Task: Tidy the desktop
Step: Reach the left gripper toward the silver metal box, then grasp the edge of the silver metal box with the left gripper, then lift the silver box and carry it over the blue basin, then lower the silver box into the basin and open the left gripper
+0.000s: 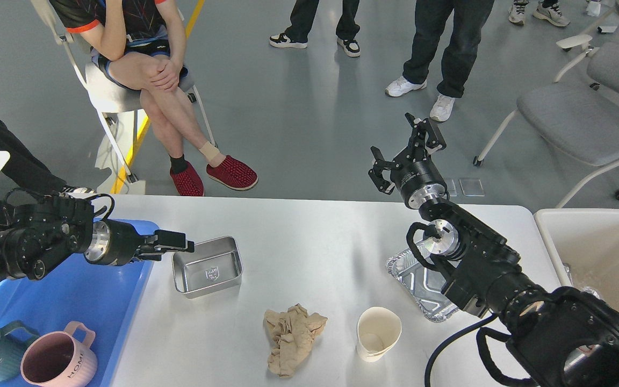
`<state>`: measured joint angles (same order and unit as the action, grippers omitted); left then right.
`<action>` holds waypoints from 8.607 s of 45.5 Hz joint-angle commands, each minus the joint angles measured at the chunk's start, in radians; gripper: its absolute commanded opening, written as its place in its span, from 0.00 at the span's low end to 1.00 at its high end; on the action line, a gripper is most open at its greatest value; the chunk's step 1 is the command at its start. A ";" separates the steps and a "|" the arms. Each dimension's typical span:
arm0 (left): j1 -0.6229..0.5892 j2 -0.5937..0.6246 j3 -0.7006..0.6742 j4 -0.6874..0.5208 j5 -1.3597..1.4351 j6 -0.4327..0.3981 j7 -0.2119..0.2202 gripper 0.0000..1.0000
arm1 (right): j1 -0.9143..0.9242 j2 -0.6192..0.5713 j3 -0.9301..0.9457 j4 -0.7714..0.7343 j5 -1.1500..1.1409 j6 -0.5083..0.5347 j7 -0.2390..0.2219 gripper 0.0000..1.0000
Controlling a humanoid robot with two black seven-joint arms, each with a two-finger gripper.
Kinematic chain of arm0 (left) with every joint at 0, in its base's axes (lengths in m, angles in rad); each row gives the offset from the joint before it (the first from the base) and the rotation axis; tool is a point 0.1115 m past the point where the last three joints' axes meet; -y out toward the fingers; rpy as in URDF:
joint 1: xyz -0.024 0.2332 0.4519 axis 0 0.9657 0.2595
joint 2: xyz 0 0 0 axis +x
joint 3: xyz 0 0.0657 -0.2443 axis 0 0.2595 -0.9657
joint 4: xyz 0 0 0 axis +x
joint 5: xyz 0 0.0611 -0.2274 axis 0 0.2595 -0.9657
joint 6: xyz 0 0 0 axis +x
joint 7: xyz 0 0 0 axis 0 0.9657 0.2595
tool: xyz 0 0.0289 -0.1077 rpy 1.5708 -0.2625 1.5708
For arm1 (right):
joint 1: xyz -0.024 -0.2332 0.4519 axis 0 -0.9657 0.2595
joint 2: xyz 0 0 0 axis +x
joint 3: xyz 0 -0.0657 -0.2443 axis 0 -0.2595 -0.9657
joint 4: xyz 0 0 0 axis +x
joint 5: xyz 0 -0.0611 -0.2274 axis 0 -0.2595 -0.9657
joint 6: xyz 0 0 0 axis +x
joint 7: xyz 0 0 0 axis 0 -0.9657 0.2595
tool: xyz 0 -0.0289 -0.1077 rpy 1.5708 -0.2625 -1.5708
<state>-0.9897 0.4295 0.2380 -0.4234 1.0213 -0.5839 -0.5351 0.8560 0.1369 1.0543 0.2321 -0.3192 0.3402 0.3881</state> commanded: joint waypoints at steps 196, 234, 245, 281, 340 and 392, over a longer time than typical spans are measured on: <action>-0.233 0.164 0.251 0.212 -0.040 -0.077 -0.102 0.00 | -0.012 -0.020 -0.028 0.001 0.000 0.003 -0.002 1.00; 0.218 0.153 0.210 0.425 -0.314 0.213 -0.014 0.01 | -0.051 -0.031 -0.062 -0.002 0.000 0.011 -0.002 1.00; 0.253 0.152 0.205 0.425 -0.314 0.243 -0.003 0.08 | -0.058 -0.031 -0.063 0.000 0.000 0.011 -0.002 1.00; 0.292 0.117 0.202 0.425 -0.333 0.294 -0.011 0.80 | -0.057 -0.037 -0.063 -0.002 0.000 0.011 -0.002 1.00; 0.286 0.123 0.196 0.422 -0.374 0.288 -0.032 0.97 | -0.049 -0.034 -0.065 0.000 -0.001 0.006 -0.002 1.00; 0.269 0.118 0.205 0.422 -0.374 0.288 -0.036 0.97 | -0.045 -0.034 -0.065 0.000 0.000 0.005 -0.002 1.00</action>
<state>-0.7214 0.5481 0.4430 -0.0008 0.6504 -0.2945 -0.5697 0.8124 0.1029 0.9894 0.2316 -0.3189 0.3451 0.3866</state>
